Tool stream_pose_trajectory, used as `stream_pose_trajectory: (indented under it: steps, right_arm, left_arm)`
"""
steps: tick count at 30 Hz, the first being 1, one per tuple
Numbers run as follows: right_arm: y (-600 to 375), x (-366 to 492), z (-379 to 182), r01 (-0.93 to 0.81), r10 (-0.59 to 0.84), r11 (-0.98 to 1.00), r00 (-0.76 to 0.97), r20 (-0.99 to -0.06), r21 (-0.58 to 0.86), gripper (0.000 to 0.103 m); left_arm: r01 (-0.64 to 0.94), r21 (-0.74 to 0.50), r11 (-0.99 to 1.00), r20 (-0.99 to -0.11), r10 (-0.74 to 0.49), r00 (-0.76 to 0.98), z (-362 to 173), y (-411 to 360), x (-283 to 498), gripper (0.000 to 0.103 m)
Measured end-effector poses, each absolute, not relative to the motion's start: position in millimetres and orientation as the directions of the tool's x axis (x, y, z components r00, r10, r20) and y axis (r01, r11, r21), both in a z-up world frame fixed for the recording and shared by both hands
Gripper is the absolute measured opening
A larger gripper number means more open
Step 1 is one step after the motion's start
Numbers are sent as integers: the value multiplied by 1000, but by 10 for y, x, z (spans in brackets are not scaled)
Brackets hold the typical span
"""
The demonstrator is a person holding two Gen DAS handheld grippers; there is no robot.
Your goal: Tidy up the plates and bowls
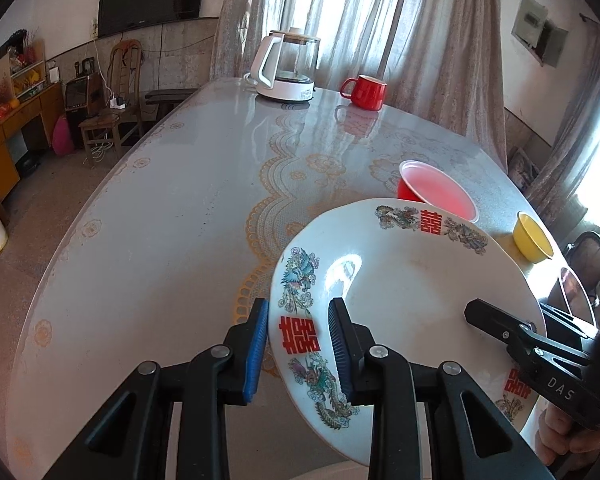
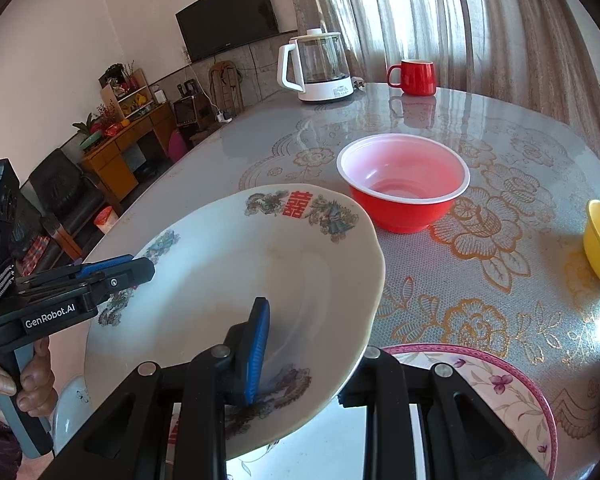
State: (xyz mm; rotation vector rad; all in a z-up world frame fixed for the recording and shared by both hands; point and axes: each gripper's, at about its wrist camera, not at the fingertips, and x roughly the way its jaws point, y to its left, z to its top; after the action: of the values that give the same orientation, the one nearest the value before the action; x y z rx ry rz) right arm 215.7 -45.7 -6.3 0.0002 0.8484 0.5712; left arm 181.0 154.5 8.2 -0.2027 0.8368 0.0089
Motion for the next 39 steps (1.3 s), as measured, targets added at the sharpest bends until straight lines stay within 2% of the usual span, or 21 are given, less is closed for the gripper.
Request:
stream_pose_trajectory:
  steps: [12,25,26,28,32,34,36,39]
  right_arm:
    - [-1035,1578,143,-400,442,887,588,-677,231,26]
    - [-1751,1295,-71,-240,329,943,600,-729,229,26]
    - [-1767,1295,-94,-232,319,947,598,-735,223,26]
    - [-1778,1278,-130,-227,305,951,600,-739,208,26]
    - [-1668,1241,-102,-270,316,945,603,-733,185,26]
    - [-1635,1249,-124,-273,302,948,598,-743,165,30]
    - [-1655,1255,-195,-252,255,960,595,-763,124,29]
    - [-1743,1261,-215,-234,255,962,603,-756,139,29]
  left_arm:
    - [50,-178,983,-713,-164,682,275,966,1389,30]
    - [166,-167,972,-765,-233,600,64,296,1236,30]
    - [167,-161,973,-769,-229,596,39,274,1237,29]
    - [234,-227,945,-750,-323,578,57,194,1202,22]
    - [300,-83,950,-712,-267,650,224,-121,1068,22]
    - [325,-114,939,-715,-305,629,227,-140,1036,22]
    - [309,-105,945,-722,-286,630,200,-112,1026,22]
    - [264,-142,954,-726,-281,628,189,37,1061,22]
